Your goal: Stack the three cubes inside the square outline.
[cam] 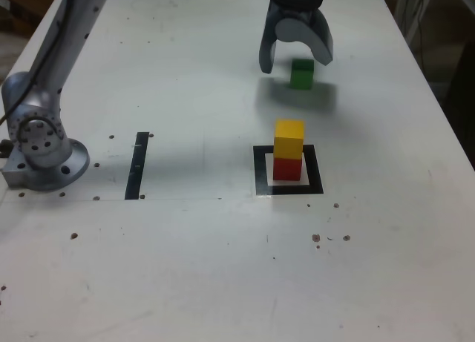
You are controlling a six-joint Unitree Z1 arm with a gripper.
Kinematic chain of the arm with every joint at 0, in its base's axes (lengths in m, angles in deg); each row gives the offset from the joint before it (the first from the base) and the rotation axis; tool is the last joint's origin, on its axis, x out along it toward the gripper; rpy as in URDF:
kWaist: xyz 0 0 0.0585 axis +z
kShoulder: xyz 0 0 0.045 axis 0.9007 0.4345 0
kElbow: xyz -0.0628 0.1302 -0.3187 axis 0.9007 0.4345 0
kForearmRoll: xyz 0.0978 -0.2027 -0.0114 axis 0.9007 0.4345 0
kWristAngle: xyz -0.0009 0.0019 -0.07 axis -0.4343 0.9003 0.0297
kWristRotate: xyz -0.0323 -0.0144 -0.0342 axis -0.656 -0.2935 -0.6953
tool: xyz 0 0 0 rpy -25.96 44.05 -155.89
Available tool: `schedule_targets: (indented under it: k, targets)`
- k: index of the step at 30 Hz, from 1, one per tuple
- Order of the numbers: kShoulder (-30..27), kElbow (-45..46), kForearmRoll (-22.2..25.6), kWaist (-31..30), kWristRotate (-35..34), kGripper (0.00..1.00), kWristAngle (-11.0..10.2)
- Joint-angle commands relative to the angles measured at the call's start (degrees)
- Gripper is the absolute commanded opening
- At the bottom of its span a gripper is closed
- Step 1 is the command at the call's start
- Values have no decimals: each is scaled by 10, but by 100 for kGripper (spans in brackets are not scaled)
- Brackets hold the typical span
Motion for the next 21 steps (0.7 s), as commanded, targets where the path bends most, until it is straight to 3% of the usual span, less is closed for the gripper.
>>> schedule_targets:
  k: [1,21]
  targets:
    - [10,-3,-3,-1,1,93,0]
    - [37,-21,-34,-2,-4,43,2]
